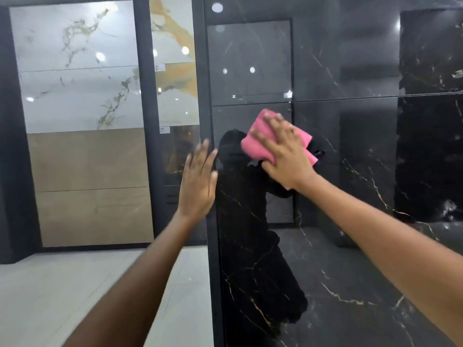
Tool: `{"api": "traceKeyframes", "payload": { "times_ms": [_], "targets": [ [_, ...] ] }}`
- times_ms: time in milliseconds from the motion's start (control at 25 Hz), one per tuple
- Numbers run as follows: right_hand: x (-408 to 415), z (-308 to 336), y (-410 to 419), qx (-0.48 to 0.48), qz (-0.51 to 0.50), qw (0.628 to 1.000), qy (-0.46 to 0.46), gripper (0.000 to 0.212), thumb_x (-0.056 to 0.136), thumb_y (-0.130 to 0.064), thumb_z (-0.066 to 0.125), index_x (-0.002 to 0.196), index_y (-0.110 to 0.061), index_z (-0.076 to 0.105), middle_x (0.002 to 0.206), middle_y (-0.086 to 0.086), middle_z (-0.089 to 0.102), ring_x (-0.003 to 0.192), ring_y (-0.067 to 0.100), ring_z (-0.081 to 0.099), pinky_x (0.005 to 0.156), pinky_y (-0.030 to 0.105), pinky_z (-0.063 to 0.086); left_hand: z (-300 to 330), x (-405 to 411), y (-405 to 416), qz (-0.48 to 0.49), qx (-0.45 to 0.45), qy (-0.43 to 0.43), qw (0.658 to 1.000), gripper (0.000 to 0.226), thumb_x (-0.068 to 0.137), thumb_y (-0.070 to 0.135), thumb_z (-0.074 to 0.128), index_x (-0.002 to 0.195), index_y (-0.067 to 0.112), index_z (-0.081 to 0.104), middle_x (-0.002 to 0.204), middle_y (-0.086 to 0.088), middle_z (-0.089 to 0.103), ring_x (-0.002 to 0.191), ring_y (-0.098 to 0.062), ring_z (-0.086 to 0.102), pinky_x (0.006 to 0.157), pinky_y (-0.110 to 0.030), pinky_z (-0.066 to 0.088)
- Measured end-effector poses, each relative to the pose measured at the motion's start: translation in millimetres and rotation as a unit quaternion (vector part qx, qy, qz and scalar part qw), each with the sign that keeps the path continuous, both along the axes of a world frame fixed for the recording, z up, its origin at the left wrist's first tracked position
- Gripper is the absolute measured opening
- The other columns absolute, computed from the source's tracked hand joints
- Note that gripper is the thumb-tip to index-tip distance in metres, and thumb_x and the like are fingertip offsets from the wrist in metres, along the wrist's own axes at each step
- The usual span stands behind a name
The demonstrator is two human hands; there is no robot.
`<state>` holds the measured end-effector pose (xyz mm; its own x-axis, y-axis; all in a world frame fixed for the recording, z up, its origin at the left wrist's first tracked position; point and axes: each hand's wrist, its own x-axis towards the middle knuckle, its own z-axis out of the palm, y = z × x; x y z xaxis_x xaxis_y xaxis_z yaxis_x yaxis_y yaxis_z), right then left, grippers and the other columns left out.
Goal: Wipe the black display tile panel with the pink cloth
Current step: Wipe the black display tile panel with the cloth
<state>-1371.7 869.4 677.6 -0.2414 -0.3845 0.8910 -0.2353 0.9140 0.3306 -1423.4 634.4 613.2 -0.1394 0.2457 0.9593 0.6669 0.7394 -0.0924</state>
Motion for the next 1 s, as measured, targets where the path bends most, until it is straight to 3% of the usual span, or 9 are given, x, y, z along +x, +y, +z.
{"api": "traceKeyframes", "payload": {
  "times_ms": [120,240,320,400,480,600,760,840,1000],
  "targets": [
    [-6.0,-95.7,-0.6,0.247,-0.024,0.968,-0.026,0.074,0.072,-0.032,0.048,0.144,-0.031,0.032,0.158,0.010,0.010,0.146,0.031,0.003,0.117,0.053,0.006,31.9,-3.3,21.4,0.071,-0.040,0.015,0.997,0.055,0.098,0.022,0.030,0.150,0.007,0.020,0.159,-0.012,0.014,0.147,-0.021,0.008,0.119,-0.038,0.002],
    [10.2,-179.0,37.8,0.469,-0.046,0.875,-0.108,0.076,0.068,-0.028,0.064,0.140,-0.034,0.040,0.158,0.005,0.012,0.147,0.027,-0.005,0.118,0.045,-0.009,19.3,-6.9,25.3,0.112,-0.030,0.013,0.993,0.055,0.100,0.022,0.030,0.151,0.005,0.017,0.159,-0.013,0.014,0.147,-0.026,0.010,0.120,-0.042,0.006],
    [13.7,-164.0,66.6,0.401,-0.049,0.912,-0.066,0.074,0.068,-0.026,0.064,0.138,-0.032,0.042,0.154,0.006,0.024,0.145,0.028,0.010,0.118,0.045,-0.007,20.6,-5.3,23.2,0.124,-0.034,0.018,0.992,0.055,0.101,0.022,0.029,0.151,0.005,0.015,0.159,-0.013,0.013,0.147,-0.026,0.009,0.120,-0.042,0.006],
    [10.9,-119.7,72.5,0.126,-0.055,0.990,-0.011,0.074,0.071,-0.025,0.060,0.142,-0.029,0.037,0.154,0.013,0.024,0.143,0.035,0.017,0.117,0.049,0.005,24.4,-1.9,26.4,0.134,-0.027,0.014,0.991,0.054,0.102,0.023,0.026,0.152,0.006,0.013,0.159,-0.012,0.011,0.147,-0.026,0.008,0.120,-0.041,0.006],
    [9.5,-97.8,42.8,-0.068,-0.019,0.997,0.006,0.075,0.071,-0.022,0.060,0.142,-0.026,0.038,0.154,0.017,0.023,0.142,0.039,0.015,0.114,0.050,0.010,18.7,0.3,31.4,0.131,-0.003,0.000,0.991,0.053,0.102,0.023,0.026,0.152,0.007,0.014,0.159,-0.011,0.012,0.147,-0.025,0.009,0.120,-0.039,0.004],
    [-1.8,-168.7,-12.8,0.147,0.000,0.989,-0.025,0.071,0.069,-0.020,0.058,0.137,-0.028,0.043,0.154,0.011,0.025,0.142,0.037,0.013,0.114,0.052,0.006,-11.1,3.9,42.4,0.124,0.059,-0.027,0.990,0.053,0.102,0.022,0.030,0.151,0.006,0.018,0.159,-0.011,0.016,0.147,-0.025,0.011,0.120,-0.039,0.003],
    [10.5,-276.9,3.7,0.421,-0.041,0.895,-0.141,0.080,0.067,-0.022,0.071,0.138,-0.039,0.040,0.157,-0.004,0.021,0.146,0.029,0.008,0.117,0.051,0.007,-68.5,14.2,64.5,0.139,0.128,-0.079,0.979,0.057,0.101,0.026,0.028,0.152,0.006,0.011,0.160,-0.011,0.009,0.148,-0.022,0.004,0.120,-0.039,0.001],
    [20.5,-266.5,38.9,0.398,-0.037,0.907,-0.136,0.074,0.061,-0.023,0.076,0.129,-0.038,0.051,0.151,-0.006,0.035,0.140,0.028,0.024,0.114,0.048,0.020,-83.4,19.0,82.2,0.113,0.123,-0.091,0.982,0.059,0.099,0.025,0.029,0.152,0.006,0.008,0.160,-0.012,0.006,0.147,-0.020,-0.001,0.120,-0.040,0.000],
    [43.8,-155.0,114.6,0.040,0.035,0.998,-0.019,0.053,0.079,-0.010,0.051,0.132,-0.010,0.049,0.147,0.015,0.032,0.134,0.038,0.026,0.113,0.054,0.019,-99.4,19.1,120.7,0.133,0.121,-0.085,0.980,0.061,0.099,0.033,0.028,0.152,0.012,0.004,0.159,-0.012,0.001,0.147,-0.023,-0.007,0.118,-0.044,-0.007]
  ]
}}
